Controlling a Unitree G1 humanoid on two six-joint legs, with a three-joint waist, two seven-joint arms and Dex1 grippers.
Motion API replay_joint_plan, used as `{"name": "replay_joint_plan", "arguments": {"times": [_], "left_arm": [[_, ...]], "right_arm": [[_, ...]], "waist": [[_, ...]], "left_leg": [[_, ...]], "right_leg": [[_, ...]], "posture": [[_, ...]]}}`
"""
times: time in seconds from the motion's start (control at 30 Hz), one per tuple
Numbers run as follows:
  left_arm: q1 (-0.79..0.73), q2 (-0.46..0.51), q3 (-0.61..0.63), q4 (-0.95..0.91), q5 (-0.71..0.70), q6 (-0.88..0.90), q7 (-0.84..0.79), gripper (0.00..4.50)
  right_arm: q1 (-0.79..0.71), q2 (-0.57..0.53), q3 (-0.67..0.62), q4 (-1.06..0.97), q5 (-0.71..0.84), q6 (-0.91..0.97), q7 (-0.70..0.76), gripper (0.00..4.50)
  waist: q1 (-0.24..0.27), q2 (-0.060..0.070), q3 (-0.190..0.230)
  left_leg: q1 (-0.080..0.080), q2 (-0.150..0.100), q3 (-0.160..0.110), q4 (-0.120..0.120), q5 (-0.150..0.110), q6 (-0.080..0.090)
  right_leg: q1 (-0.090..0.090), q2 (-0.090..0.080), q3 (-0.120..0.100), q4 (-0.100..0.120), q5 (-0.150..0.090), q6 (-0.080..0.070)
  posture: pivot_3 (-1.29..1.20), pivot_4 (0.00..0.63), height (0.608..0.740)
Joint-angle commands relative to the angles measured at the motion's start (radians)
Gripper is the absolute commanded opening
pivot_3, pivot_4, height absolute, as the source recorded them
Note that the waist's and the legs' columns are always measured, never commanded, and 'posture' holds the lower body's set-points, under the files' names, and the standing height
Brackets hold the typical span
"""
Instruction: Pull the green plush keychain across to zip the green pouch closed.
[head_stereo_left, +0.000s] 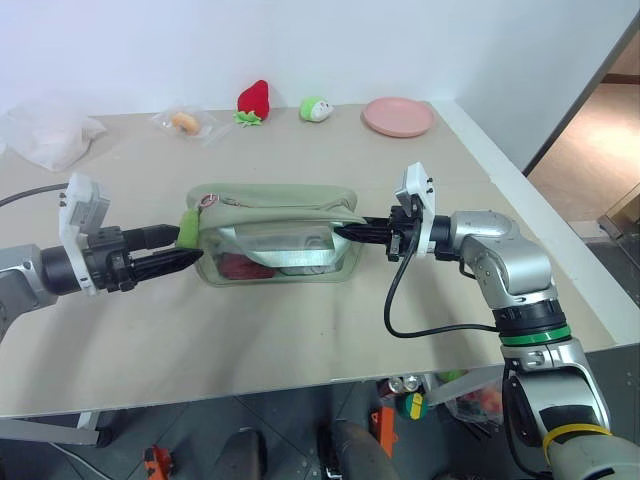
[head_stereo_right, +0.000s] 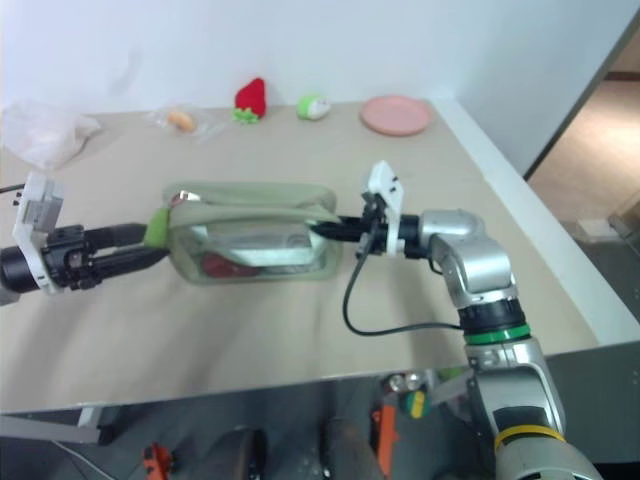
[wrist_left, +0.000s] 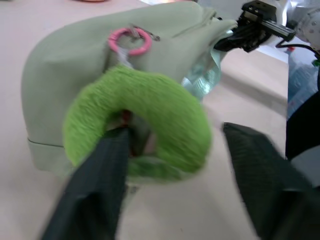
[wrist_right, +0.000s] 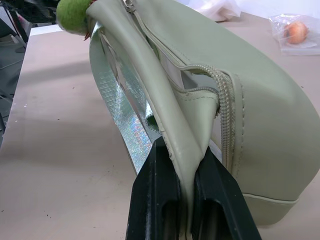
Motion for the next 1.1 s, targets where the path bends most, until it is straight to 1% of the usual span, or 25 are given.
{"name": "replay_joint_plan", "arguments": {"times": [0.03, 0.17, 0.2, 0.33, 0.5, 0.6, 0.77, 0.93, 0.97, 1.0, 1.03, 1.1], "left_arm": [[-0.04, -0.007, 0.019, -0.002, -0.012, -0.013, 0.012, 1.64], [-0.076, -0.021, 0.02, 0.019, 0.0, -0.015, 0.046, 0.21], [-0.081, -0.024, 0.022, 0.02, -0.002, -0.016, 0.048, 0.01], [-0.138, -0.033, 0.024, 0.017, -0.007, -0.018, 0.086, 0.01], [-0.267, -0.056, 0.01, 0.006, -0.048, 0.0, 0.12, 0.01], [-0.331, -0.069, -0.052, -0.002, -0.042, 0.008, 0.116, 0.01], [-0.329, -0.073, -0.21, 0.01, 0.053, 0.0, 0.082, 0.01], [-0.326, -0.09, -0.262, 0.041, 0.113, -0.029, 0.06, 0.01], [-0.334, -0.099, -0.256, 0.055, 0.108, -0.02, 0.065, 0.73], [-0.34, -0.105, -0.25, 0.063, 0.109, -0.02, 0.065, 0.91], [-0.352, -0.112, -0.241, 0.076, 0.108, -0.017, 0.072, 1.39], [-0.373, -0.114, -0.213, 0.096, 0.096, -0.01, 0.075, 2.03]], "right_arm": [[-0.025, 0.0, 0.009, 0.0, -0.008, -0.004, 0.002, 0.0], [-0.026, 0.0, 0.008, 0.001, -0.01, -0.005, 0.004, 0.0], [-0.027, 0.0, 0.009, 0.002, -0.011, -0.006, 0.004, 0.0], [-0.03, 0.002, 0.01, 0.006, -0.015, -0.008, 0.006, 0.0], [-0.032, 0.004, 0.012, 0.007, -0.02, -0.008, 0.009, 0.0], [-0.035, 0.007, 0.013, 0.009, -0.021, -0.009, 0.008, 0.0], [-0.035, 0.01, 0.011, 0.004, -0.018, -0.01, -0.001, 0.0], [-0.026, 0.006, 0.008, -0.009, -0.014, -0.006, -0.006, 0.0], [-0.023, 0.004, 0.006, -0.013, -0.013, -0.003, -0.008, 0.0], [-0.02, 0.001, 0.004, -0.019, -0.01, -0.001, -0.009, 0.0], [-0.017, -0.002, 0.003, -0.023, -0.009, 0.001, -0.009, 0.0], [-0.015, -0.003, 0.001, -0.026, -0.008, 0.004, -0.012, 0.0]], "waist": [[0.0, 0.0, 0.0], [0.0, 0.0, 0.0], [0.0, 0.0, 0.0], [0.0, 0.0, 0.0], [0.0, 0.0, 0.0], [-0.001, 0.0, 0.0], [-0.001, 0.0, 0.0], [-0.001, 0.0, 0.0], [0.0, 0.0, 0.0], [0.0, 0.0, 0.0], [0.0, 0.0, 0.0], [0.0, 0.0, 0.0]], "left_leg": [[0.0, 0.0, 0.0, 0.0, 0.0, 0.0], [0.0, 0.0, 0.0, 0.0, 0.0, 0.0], [0.0, 0.0, 0.0, 0.0, 0.0, 0.0], [0.0, 0.0, 0.0, 0.0, 0.0, 0.0], [0.0, 0.0, 0.0, 0.001, 0.0, 0.0], [0.0, -0.001, 0.0, 0.001, 0.0, 0.0], [0.0, -0.001, 0.0, 0.001, 0.0, 0.0], [0.0, 0.0, 0.0, 0.001, 0.0, 0.0], [0.0, 0.0, 0.0, 0.001, 0.0, 0.0], [0.0, 0.0, 0.0, 0.001, 0.0, 0.0], [0.0, 0.0, 0.0, 0.001, 0.0, 0.0], [0.0, -0.001, 0.0, 0.001, 0.0, 0.0]], "right_leg": [[0.0, 0.0, 0.0, 0.0, 0.0, 0.0], [0.0, 0.0, 0.0, 0.0, 0.0, 0.0], [0.0, 0.0, 0.0, 0.0, 0.0, 0.0], [0.0, 0.0, 0.0, 0.0, 0.0, 0.0], [0.0, 0.0, 0.0, 0.0, 0.001, 0.001], [0.0, 0.001, 0.001, 0.0, 0.001, 0.001], [0.0, 0.002, 0.001, 0.0, 0.001, 0.001], [0.0, 0.004, 0.001, 0.0, 0.001, 0.001], [0.0, 0.004, 0.0, 0.0, 0.001, 0.001], [0.0, 0.004, 0.0, 0.0, 0.001, 0.001], [0.0, 0.003, 0.0, 0.0, 0.001, 0.0], [0.0, 0.003, 0.001, 0.0, 0.001, 0.001]], "posture": [[0.0, 0.15, 0.74], [0.0, 0.15, 0.74], [0.0, 0.15, 0.74], [0.0, 0.15, 0.74], [0.0, 0.15, 0.74], [0.0, 0.15, 0.74], [0.0, 0.15, 0.74], [0.0, 0.15, 0.74], [0.0, 0.15, 0.74], [0.0, 0.15, 0.74], [0.0, 0.15, 0.74], [0.0, 0.15, 0.74]]}}
